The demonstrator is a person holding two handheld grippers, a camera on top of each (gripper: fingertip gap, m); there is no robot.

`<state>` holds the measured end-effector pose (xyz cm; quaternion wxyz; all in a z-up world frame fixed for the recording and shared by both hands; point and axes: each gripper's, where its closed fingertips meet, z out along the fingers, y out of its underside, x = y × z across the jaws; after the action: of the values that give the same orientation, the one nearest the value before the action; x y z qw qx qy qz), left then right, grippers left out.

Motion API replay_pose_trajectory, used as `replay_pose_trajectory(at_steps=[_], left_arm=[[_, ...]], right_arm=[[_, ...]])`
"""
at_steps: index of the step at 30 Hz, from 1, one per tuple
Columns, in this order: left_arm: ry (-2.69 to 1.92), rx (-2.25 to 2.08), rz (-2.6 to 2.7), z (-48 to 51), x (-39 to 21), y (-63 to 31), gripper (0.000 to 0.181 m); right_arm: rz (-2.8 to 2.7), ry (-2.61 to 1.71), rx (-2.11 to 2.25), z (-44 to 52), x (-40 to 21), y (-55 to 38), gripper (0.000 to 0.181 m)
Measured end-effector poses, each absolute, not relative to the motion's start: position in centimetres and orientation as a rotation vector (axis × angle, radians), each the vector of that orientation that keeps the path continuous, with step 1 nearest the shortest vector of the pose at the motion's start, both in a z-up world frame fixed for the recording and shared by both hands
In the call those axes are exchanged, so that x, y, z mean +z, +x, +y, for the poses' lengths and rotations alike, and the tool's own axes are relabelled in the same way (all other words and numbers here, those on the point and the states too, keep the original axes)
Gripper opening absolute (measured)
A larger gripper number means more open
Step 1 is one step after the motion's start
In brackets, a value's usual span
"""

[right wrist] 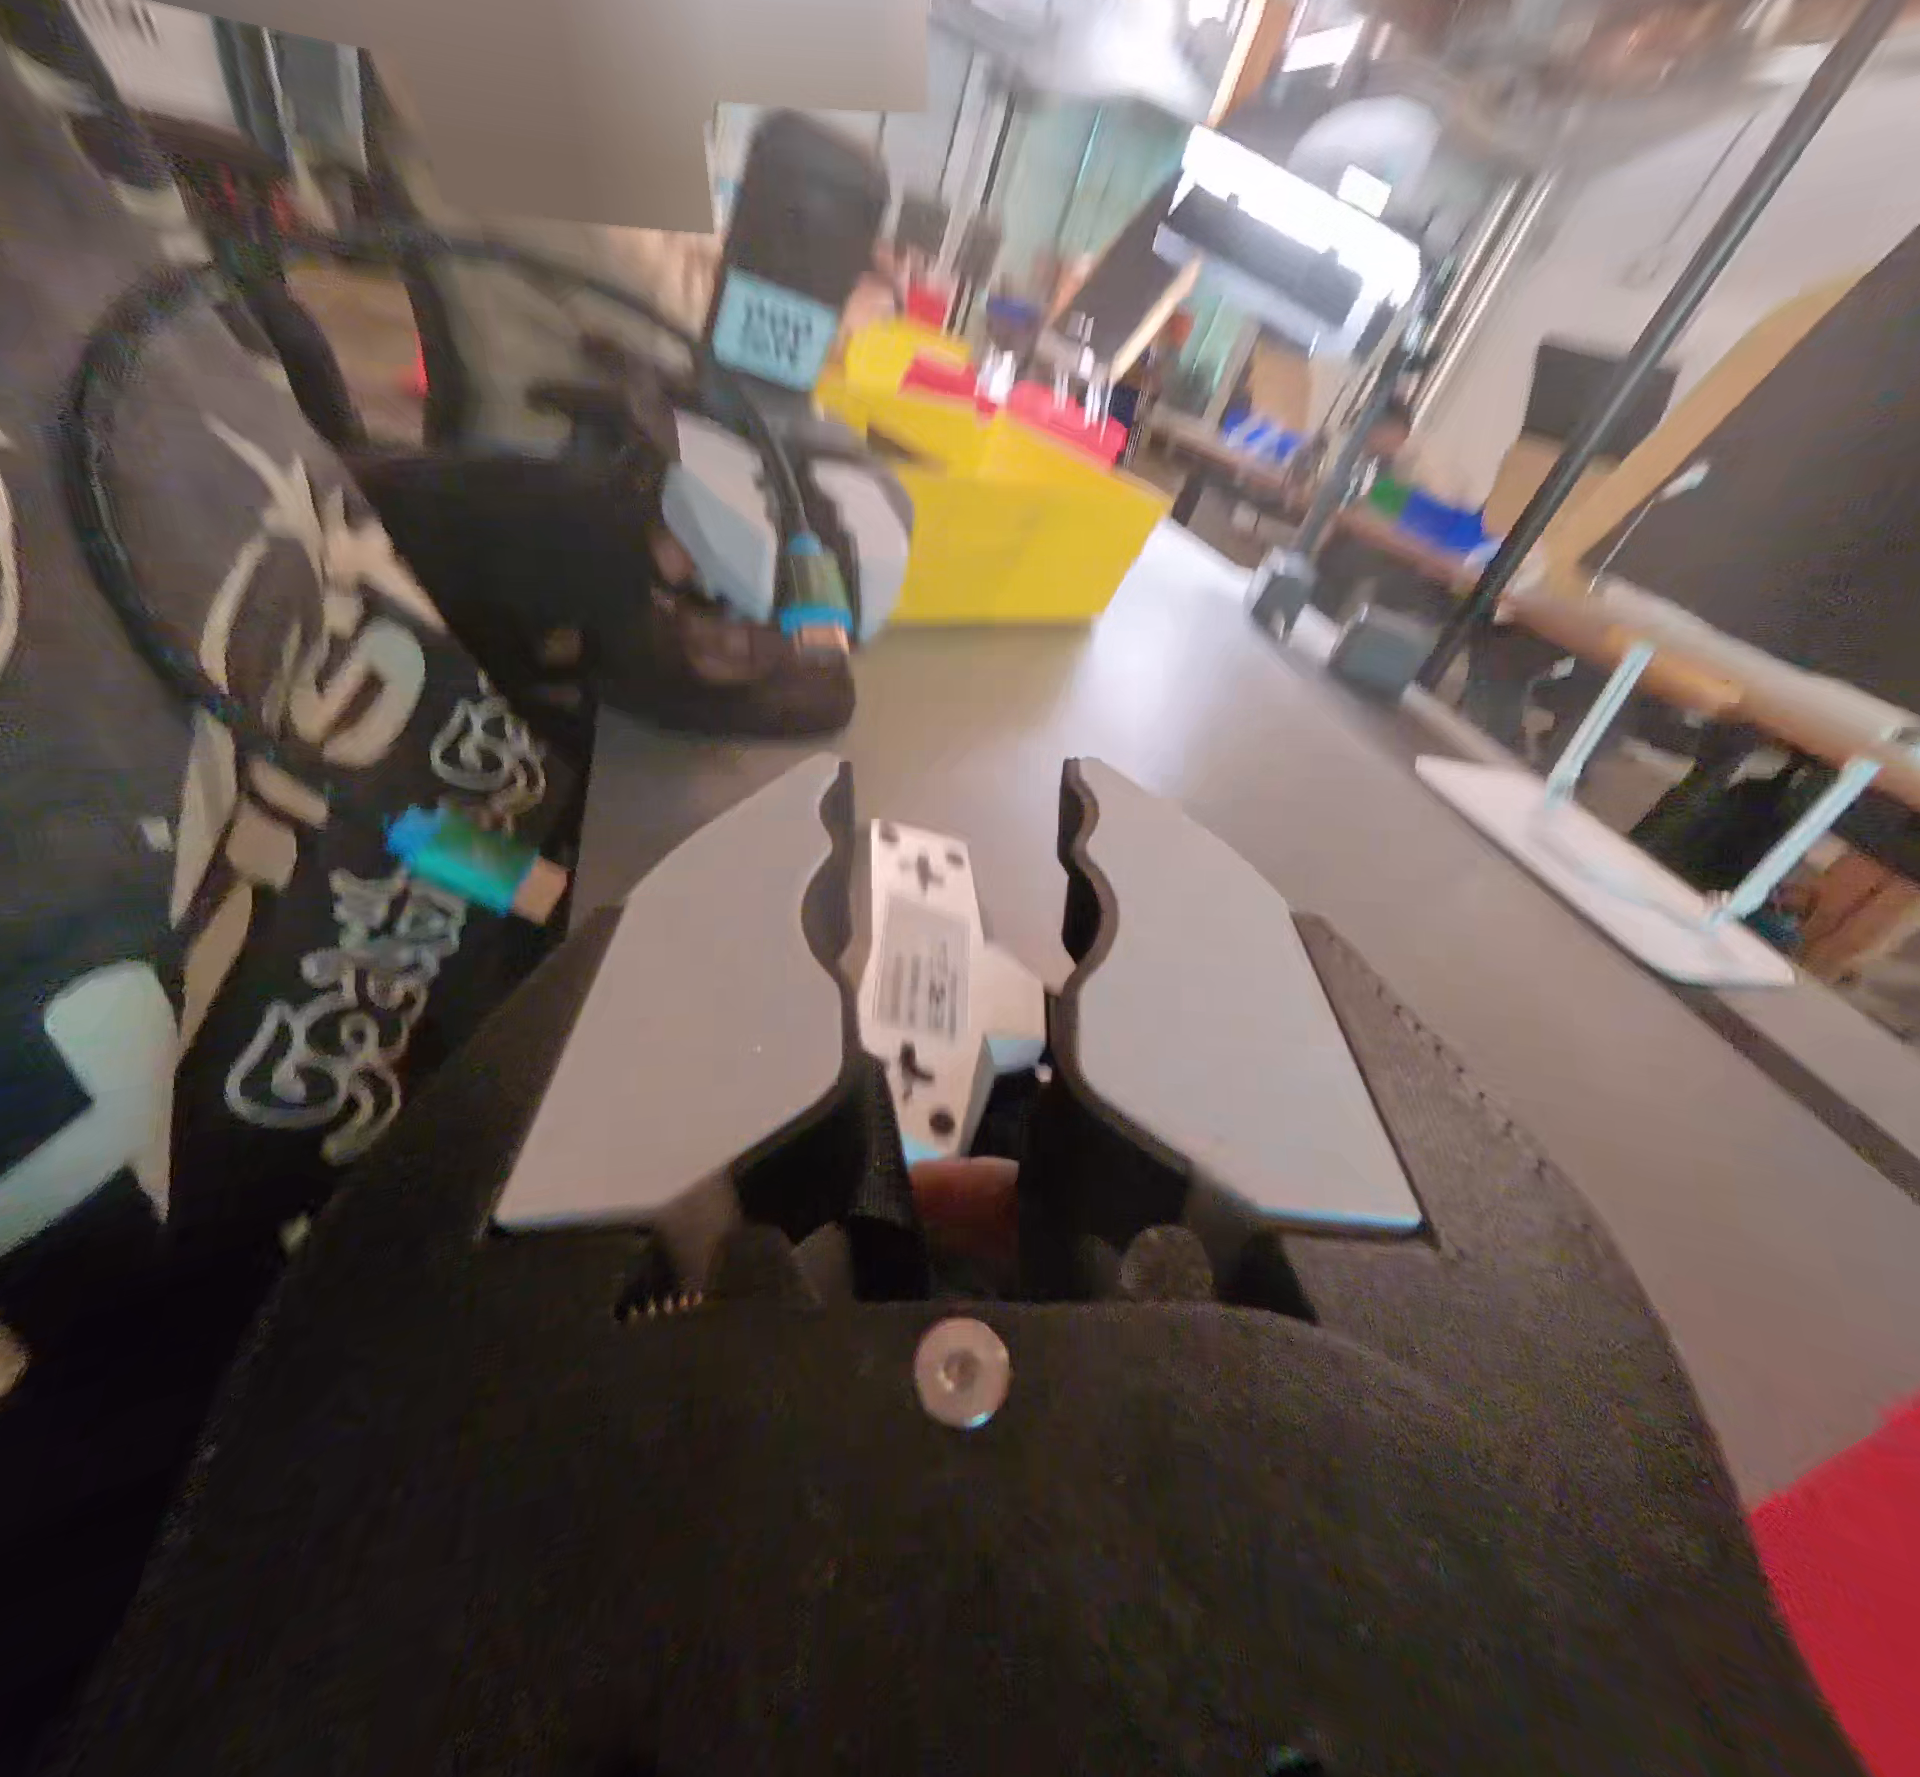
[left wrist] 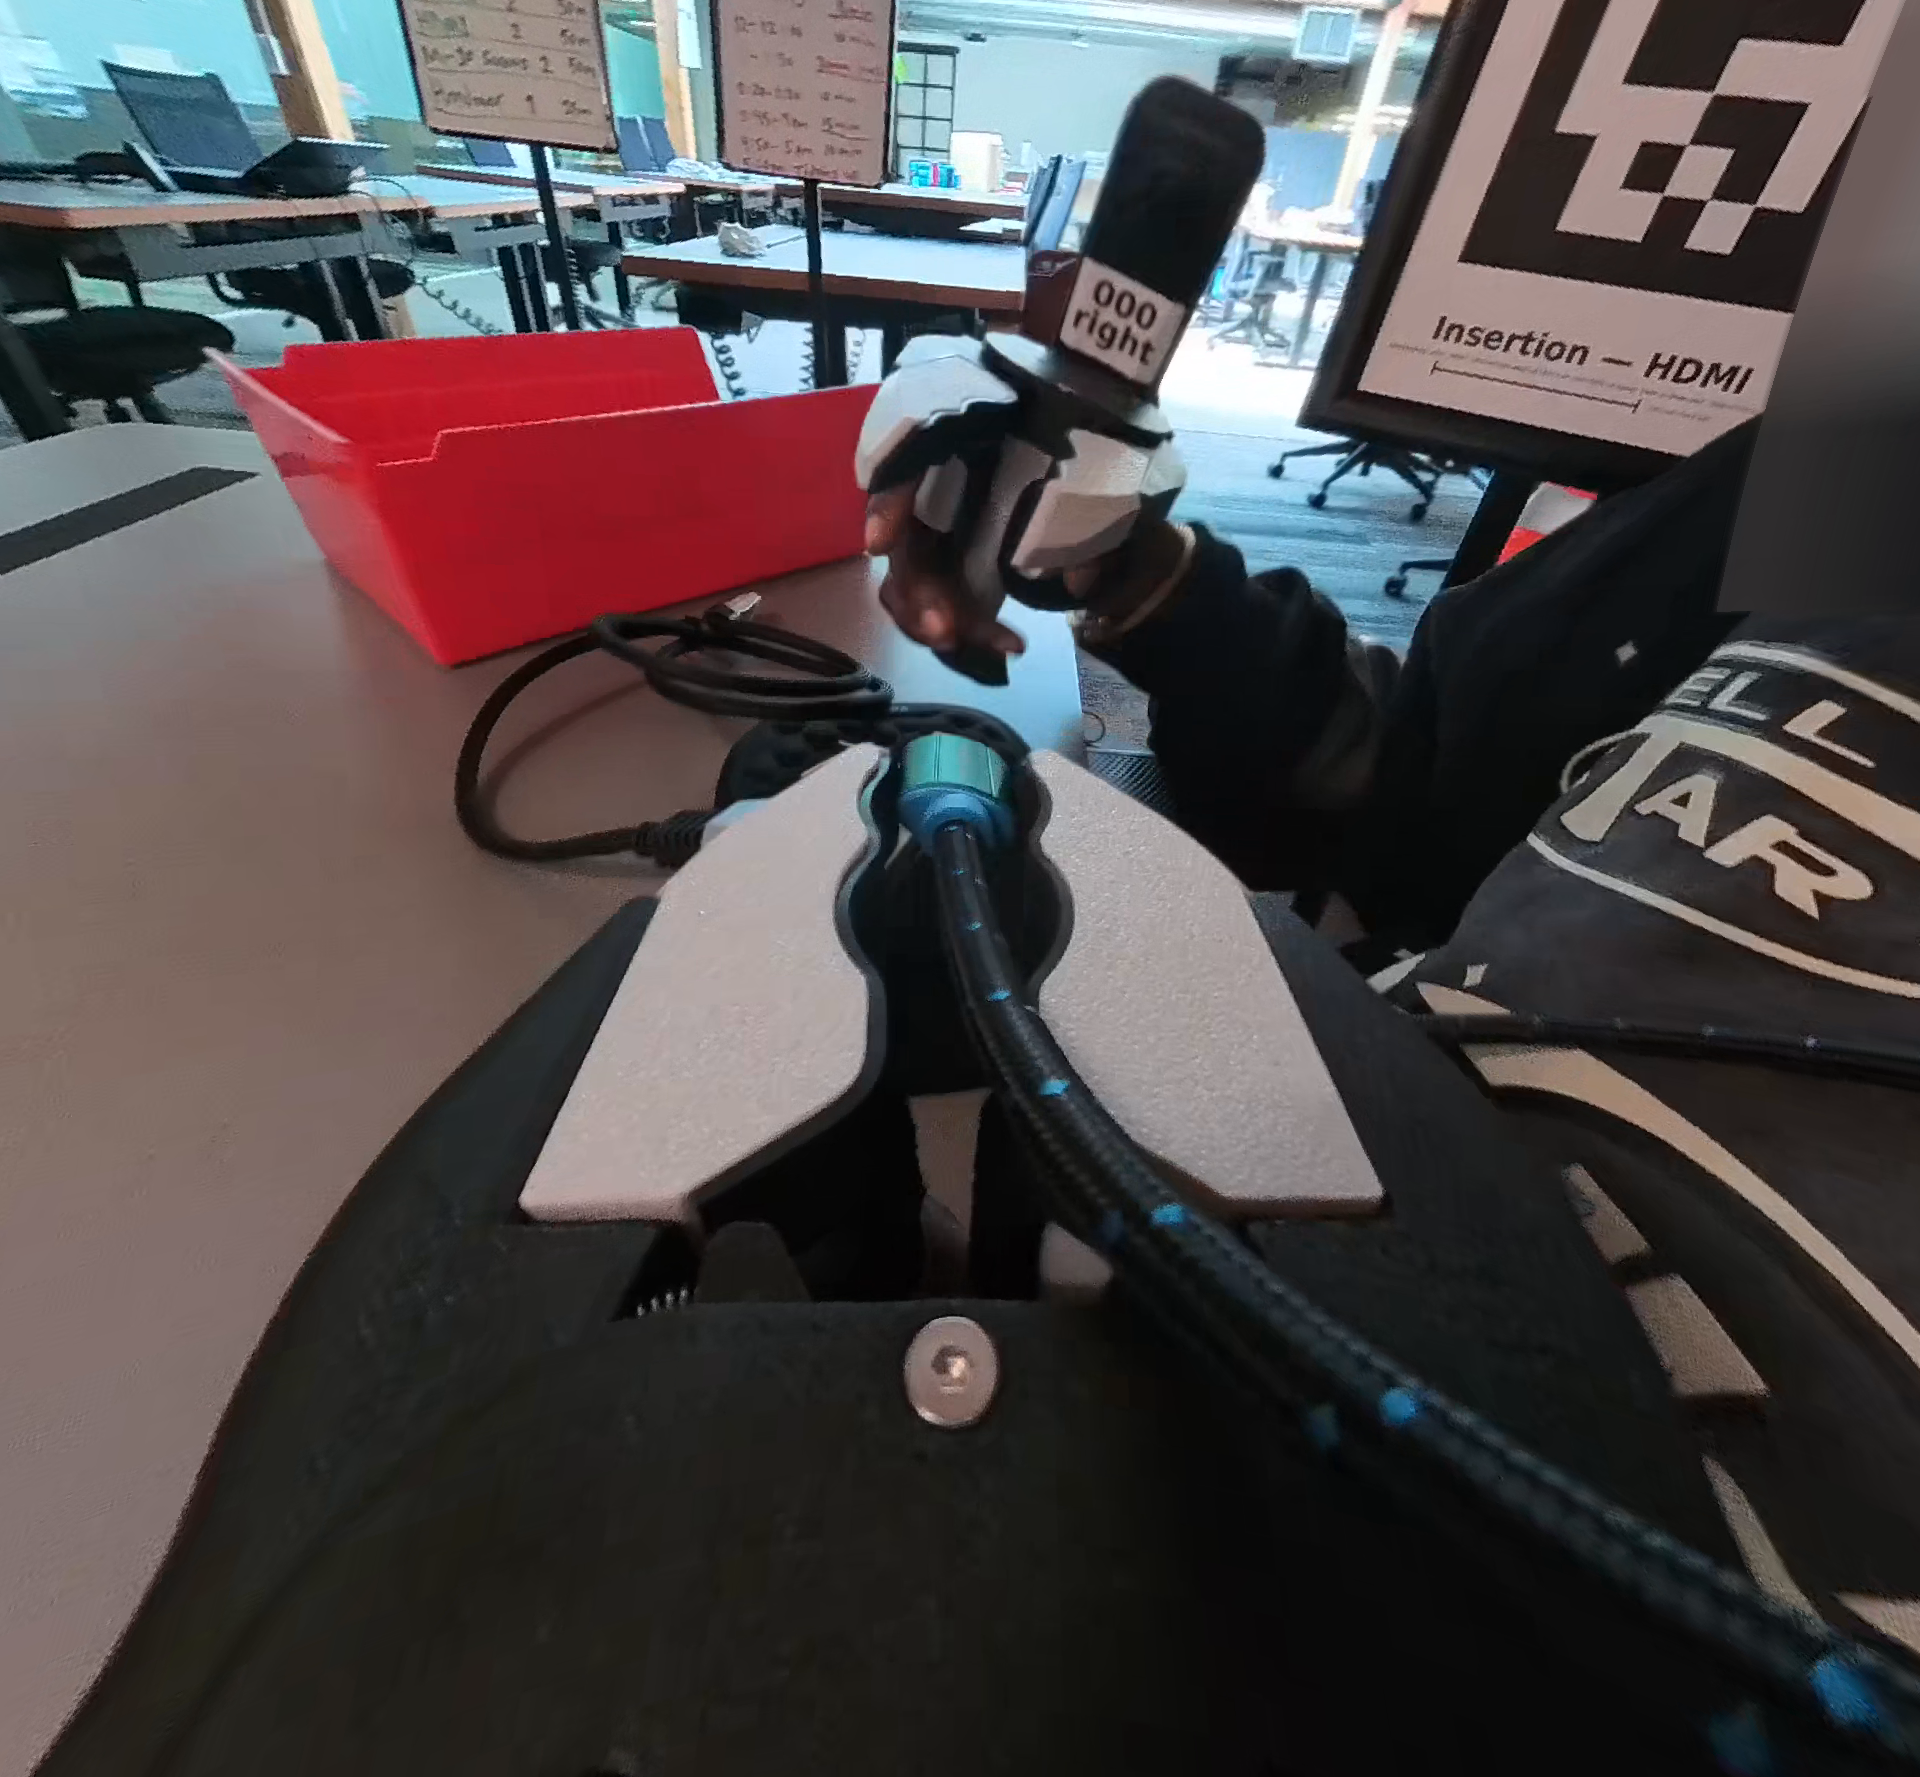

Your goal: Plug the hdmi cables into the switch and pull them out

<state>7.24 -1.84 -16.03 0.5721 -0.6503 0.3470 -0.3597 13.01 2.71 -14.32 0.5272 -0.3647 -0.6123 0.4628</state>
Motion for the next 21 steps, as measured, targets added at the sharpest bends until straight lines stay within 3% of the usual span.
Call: replay_pose_trajectory(at_steps=[3,5,9,15,21], left_arm=[[-1.531,-0.799,0.796,-2.8,-16.3,6.0,0.02],[-1.534,-0.769,0.767,-3.1,-16.4,5.1,0.02],[-1.512,-0.726,0.714,-3.1,-16.2,4.3,0.02],[-1.477,-0.758,0.684,-3.2,-15.8,3.9,0.02],[-1.432,-0.769,0.645,-3.5,-15.2,3.2,0.02]], right_arm=[[-1.734,-0.91,0.817,3.5,-16.7,12.9,0.043],[-1.938,-0.903,0.555,4.9,-17.7,12.8,0.029],[-2.299,-1.024,0.269,8.4,-19.2,11.9,0.02],[-2.834,-0.731,0.019,9.0,-23.9,10.6,0.058],[-3.006,-0.576,0.098,8.7,-25.5,9.7,0.059]])
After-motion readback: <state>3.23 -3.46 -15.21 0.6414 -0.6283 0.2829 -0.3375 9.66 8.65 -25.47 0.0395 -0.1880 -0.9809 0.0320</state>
